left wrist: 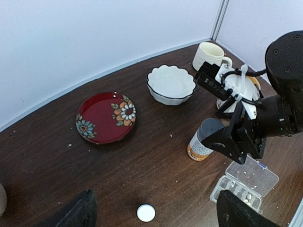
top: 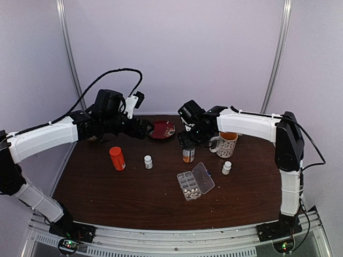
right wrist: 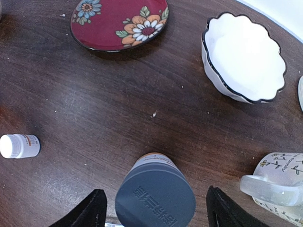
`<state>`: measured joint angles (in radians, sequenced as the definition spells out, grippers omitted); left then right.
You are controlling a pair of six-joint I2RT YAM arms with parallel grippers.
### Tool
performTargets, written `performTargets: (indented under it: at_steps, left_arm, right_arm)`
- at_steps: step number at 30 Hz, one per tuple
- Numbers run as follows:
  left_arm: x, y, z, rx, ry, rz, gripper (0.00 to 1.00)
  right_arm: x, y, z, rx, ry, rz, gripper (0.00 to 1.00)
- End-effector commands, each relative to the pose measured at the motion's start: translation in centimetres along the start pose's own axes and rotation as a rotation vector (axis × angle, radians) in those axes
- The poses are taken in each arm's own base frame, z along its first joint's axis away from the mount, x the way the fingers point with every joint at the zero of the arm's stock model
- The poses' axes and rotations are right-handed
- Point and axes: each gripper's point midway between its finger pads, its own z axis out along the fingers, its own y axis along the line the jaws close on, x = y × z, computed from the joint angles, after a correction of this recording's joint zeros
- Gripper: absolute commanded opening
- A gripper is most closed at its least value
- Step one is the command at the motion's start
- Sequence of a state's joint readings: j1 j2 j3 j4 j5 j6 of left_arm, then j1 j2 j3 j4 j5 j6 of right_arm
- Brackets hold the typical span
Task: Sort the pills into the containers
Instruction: Pick up the pill bottle from the center of the board.
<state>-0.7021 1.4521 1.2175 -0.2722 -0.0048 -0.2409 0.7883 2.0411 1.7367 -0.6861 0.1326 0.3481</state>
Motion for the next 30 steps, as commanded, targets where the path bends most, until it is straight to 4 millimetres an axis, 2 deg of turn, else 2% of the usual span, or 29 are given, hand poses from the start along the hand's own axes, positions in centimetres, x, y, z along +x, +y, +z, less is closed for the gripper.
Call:
performTargets:
  at_steps: [1,3,7,12,15,19,23,26,30]
  left_arm:
    - [-0.8,0.0,-1.0,0.001,-0.058,0.008,0.91]
    - [-0.6,0.0,-0.9,-0.001,-0.049,0.009,0.91]
    - [-0.6,-0.1,-0.8,0.007,-0.045,0.015,0.91]
    - [-0.3,-0.1,-0.7,0.008,-0.036,0.020,0.90]
    - [0.0,-0.1,-0.7,0.008,-0.029,0.026,0.90]
    - [0.3,0.0,-0.6,0.006,-0.020,0.031,0.90]
    - [0.6,0.0,-0.7,0.005,-0.015,0.037,0.90]
    - [1.0,0.1,-0.9,0.004,-0.005,0.040,0.90]
    - [1.4,0.1,-1.2,0.004,0.000,0.045,0.90]
  right_arm:
    - [0.2,-1.0,-0.3,0.075,0.010,0.002,0.72]
    - [0.4,-1.1,-0.2,0.080,0.014,0.004,0.72]
    - [0.3,-0.9,-0.4,0.070,0.008,0.007,0.64]
    - [0.3,-0.4,-0.2,0.045,0.015,0.008,0.71]
    - [0.6,0.0,0.0,0.029,0.025,0.008,0.64]
    - [0.5,0.4,0.0,0.010,0.021,0.011,0.63]
    - [0.3,0.7,-0.1,-0.003,0.018,0.016,0.56]
    - [0.4,1.0,0.1,-0.014,0.024,0.018,0.62]
    - [0.6,1.1,0.6,-0.012,0.032,0.017,0.64]
